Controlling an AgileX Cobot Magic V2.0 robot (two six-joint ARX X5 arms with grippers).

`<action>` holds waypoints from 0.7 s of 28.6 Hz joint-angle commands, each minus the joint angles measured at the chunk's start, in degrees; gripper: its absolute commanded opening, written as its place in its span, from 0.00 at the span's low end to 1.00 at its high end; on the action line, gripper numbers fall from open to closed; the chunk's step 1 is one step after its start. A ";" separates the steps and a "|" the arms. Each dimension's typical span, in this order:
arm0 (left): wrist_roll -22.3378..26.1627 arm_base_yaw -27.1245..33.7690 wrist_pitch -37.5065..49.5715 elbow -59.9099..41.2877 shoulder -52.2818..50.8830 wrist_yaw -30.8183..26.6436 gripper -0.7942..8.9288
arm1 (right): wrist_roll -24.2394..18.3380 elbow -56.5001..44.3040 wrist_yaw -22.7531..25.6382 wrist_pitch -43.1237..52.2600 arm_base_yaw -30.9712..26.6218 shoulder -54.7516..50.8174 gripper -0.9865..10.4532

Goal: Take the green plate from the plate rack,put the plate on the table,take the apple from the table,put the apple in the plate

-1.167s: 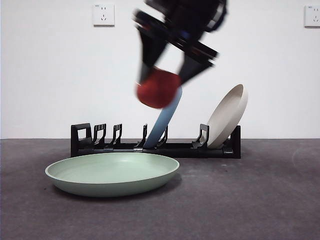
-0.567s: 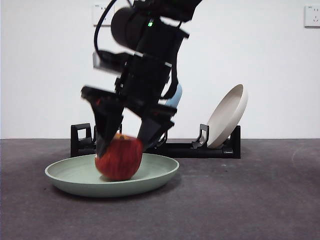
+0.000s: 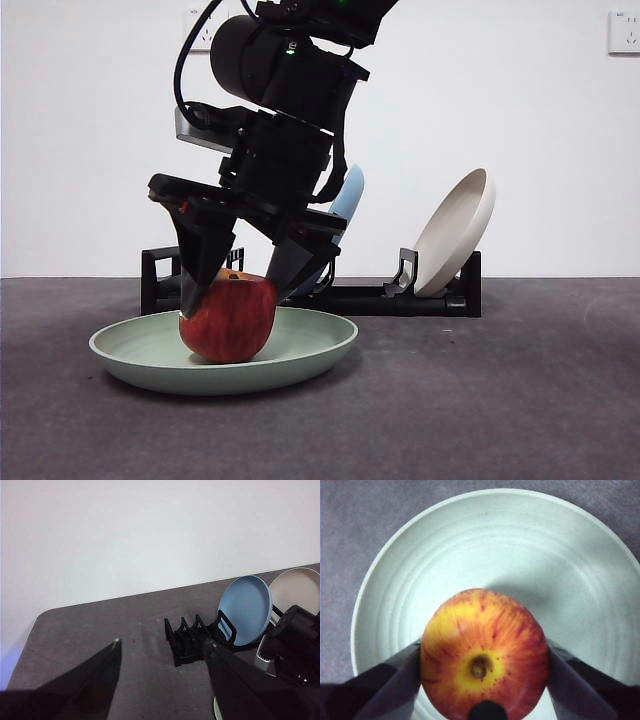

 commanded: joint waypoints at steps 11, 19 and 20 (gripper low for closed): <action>-0.81 0.13 0.20 -0.37 0.09 -0.11 0.37 | 1.09 -0.15 -0.17 -0.33 0.37 -2.25 0.50; -0.04 0.11 4.20 -0.37 3.93 1.05 0.37 | 0.57 -0.15 0.02 -3.15 -1.25 -13.57 0.50; 0.50 0.11 5.18 -0.37 4.83 1.79 0.37 | 0.57 -0.15 0.02 -3.45 -1.75 -15.47 0.50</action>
